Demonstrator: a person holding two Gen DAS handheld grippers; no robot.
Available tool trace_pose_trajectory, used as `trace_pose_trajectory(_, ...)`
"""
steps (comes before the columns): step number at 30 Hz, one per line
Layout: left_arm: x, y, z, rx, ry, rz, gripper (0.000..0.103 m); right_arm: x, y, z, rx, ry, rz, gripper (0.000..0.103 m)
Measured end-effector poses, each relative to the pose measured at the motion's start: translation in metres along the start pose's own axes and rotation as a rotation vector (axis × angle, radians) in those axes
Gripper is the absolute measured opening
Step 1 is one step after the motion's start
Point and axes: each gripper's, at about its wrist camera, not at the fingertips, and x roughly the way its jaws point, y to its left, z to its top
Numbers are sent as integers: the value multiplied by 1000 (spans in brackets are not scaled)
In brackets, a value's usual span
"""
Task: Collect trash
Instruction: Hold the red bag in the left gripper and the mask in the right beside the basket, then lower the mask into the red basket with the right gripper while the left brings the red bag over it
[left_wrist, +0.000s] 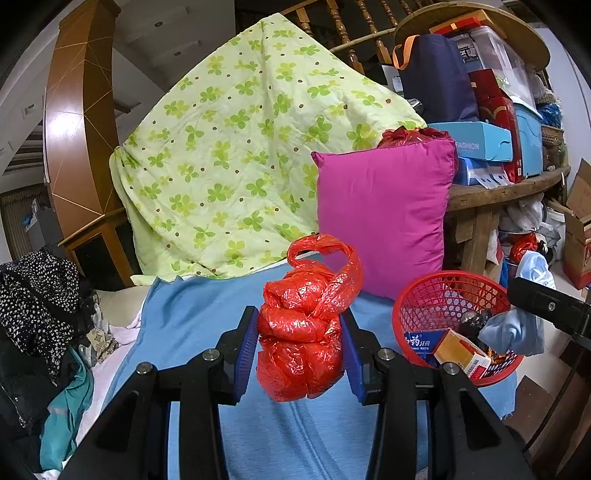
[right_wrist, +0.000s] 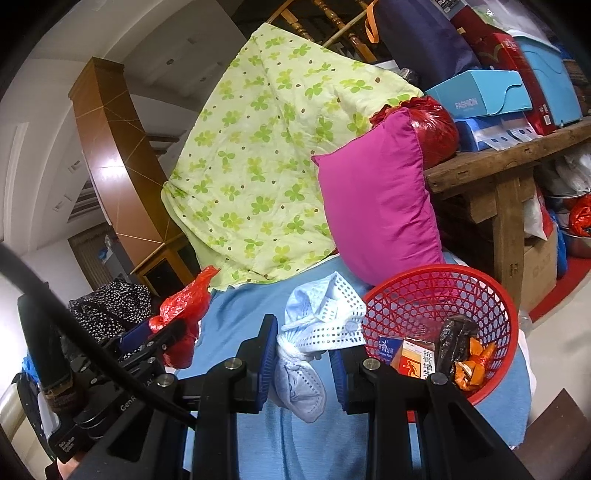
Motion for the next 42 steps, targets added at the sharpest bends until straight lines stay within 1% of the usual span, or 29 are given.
trace_pose_trajectory(15, 10, -21, 3, 16, 6, -32, 45, -6, -19, 1, 24, -3, -30, 29)
trace_pose_trajectory(28, 25, -29, 8, 15, 17, -50, 45, 5, -26, 5, 29, 5, -47, 29)
trace_pose_trajectory(42, 39, -43, 22, 34, 12, -75, 45, 13, -39, 16, 39, -2, -76, 29)
